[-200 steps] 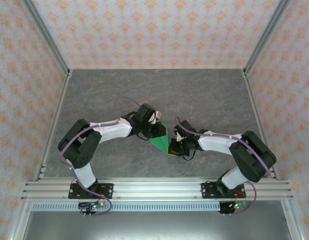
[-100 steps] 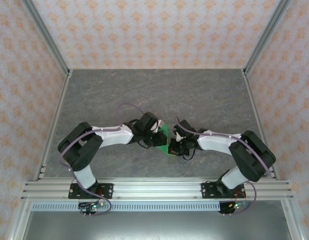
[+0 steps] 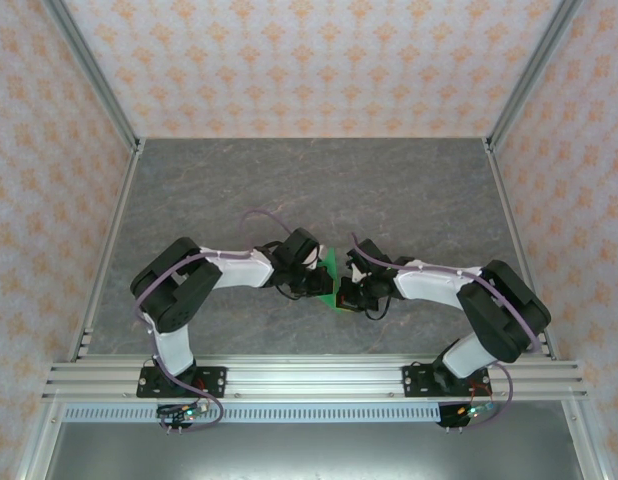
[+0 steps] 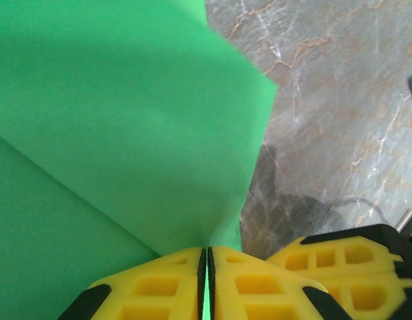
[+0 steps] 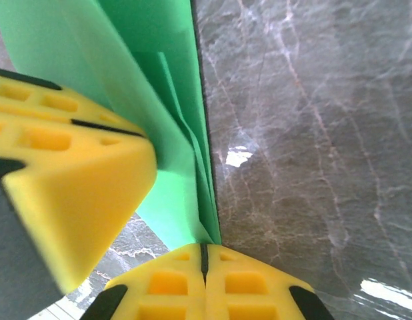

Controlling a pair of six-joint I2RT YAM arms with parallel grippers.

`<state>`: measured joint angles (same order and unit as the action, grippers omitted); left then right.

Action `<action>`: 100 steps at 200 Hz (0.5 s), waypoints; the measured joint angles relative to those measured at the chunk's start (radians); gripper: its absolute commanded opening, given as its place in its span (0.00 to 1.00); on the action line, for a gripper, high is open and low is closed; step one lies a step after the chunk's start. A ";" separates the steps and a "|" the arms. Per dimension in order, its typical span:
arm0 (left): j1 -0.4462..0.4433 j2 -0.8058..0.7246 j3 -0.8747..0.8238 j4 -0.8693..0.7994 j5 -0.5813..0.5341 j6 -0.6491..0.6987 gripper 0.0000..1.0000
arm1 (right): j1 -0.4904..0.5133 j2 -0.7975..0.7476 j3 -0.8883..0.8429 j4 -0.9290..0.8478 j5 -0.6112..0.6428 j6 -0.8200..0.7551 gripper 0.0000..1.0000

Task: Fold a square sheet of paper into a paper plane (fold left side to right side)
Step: Fourth fold the wing at the center of the table.

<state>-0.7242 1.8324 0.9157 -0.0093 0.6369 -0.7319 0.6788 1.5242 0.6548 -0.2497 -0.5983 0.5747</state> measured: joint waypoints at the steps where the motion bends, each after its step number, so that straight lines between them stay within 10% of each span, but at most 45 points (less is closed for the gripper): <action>1: 0.000 0.001 0.000 0.000 0.000 0.000 0.12 | 0.000 0.000 0.000 0.000 0.000 0.000 0.00; 100: 0.068 0.005 0.006 -0.005 0.013 0.034 0.12 | 0.000 0.012 0.011 -0.022 0.002 -0.025 0.00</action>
<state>-0.6559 1.8378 0.9222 -0.0147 0.6502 -0.6975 0.6788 1.5360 0.6662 -0.2714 -0.5961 0.5499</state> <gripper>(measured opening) 0.120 0.062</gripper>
